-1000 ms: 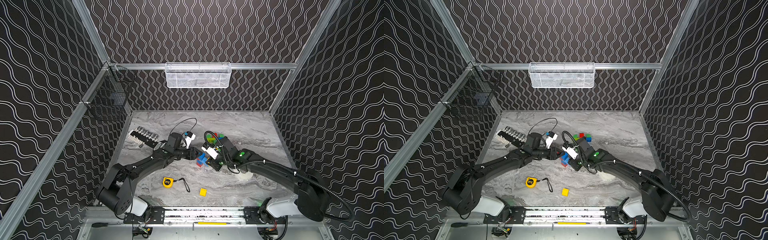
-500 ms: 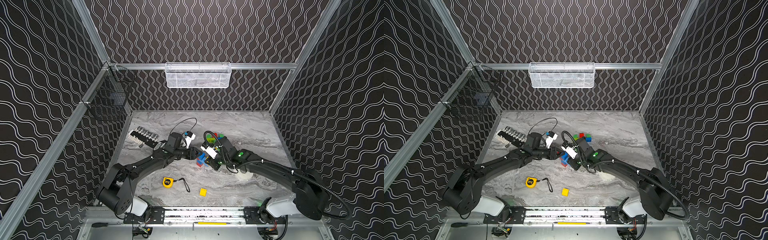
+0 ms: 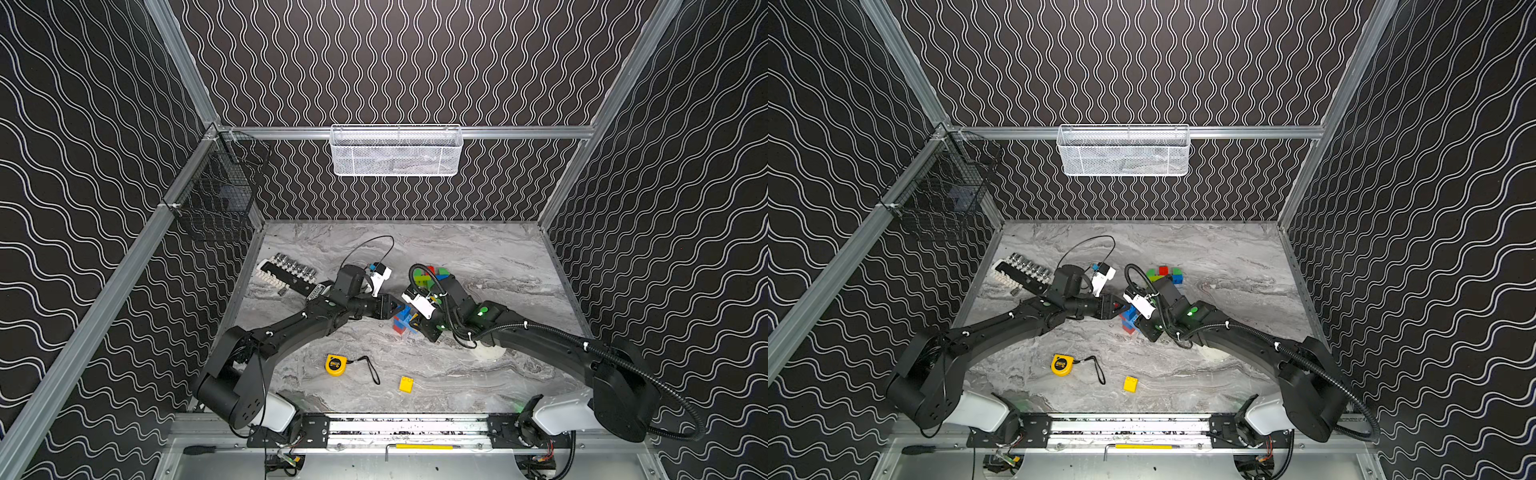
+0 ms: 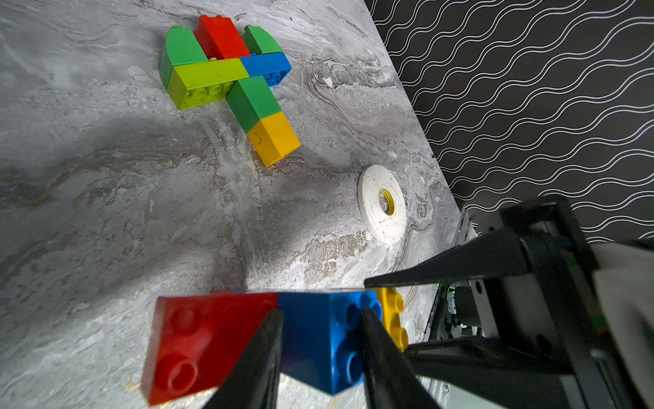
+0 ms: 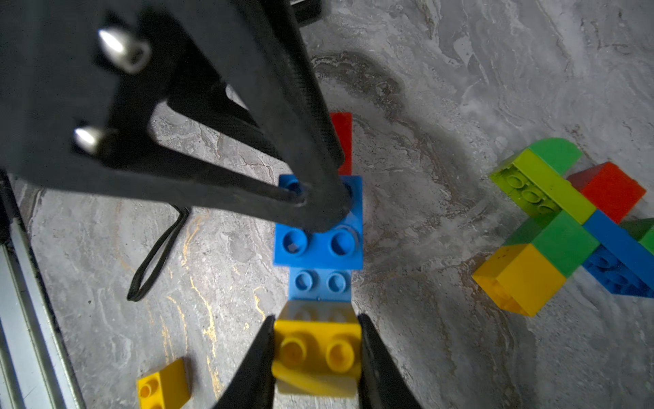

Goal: Assemble a fork with lego
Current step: Assemble the lego brick with the lego brick.

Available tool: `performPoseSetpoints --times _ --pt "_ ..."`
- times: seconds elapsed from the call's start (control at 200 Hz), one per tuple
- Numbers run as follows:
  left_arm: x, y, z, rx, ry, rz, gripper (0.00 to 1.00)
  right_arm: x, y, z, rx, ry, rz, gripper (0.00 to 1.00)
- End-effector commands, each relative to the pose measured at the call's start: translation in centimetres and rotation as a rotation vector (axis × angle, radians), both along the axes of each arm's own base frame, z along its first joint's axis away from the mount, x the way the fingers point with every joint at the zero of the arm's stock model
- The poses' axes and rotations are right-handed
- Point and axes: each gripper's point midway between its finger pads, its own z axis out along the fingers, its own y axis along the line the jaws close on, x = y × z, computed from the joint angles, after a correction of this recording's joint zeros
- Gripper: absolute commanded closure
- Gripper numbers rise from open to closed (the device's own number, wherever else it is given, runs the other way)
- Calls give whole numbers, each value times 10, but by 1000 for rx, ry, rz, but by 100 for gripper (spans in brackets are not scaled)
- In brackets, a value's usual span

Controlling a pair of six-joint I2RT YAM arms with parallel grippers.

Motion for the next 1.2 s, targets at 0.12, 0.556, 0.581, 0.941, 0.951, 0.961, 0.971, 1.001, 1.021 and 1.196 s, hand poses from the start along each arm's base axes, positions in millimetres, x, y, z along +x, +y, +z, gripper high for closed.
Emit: performPoseSetpoints --times 0.12,0.556,0.581,0.941,0.951,0.961,0.971,1.001,1.021,1.196 --pt "-5 17 -28 118 60 39 61 -8 -14 -21 -74 42 -15 100" --pt "-4 17 -29 124 60 40 61 -3 -10 -14 -29 11 -33 80" --pt "-4 17 -29 125 60 42 61 -1 -9 -8 -10 2 -38 74" --pt "-5 21 -35 138 83 55 61 18 -11 77 341 -159 -220 16" --pt "-5 20 -35 137 83 54 61 18 -12 78 354 -158 -237 17" --pt "-5 20 -35 137 84 54 61 18 -14 79 369 -156 -252 17" --pt "-5 21 -36 137 86 56 61 19 -16 80 384 -153 -271 17" --pt "-5 21 -37 138 90 58 62 19 -20 81 430 -136 -322 18" --pt "-6 21 -38 140 92 59 62 19 -22 80 452 -124 -348 18" --pt "-8 20 -44 127 118 63 66 13 -39 70 681 23 -566 17"
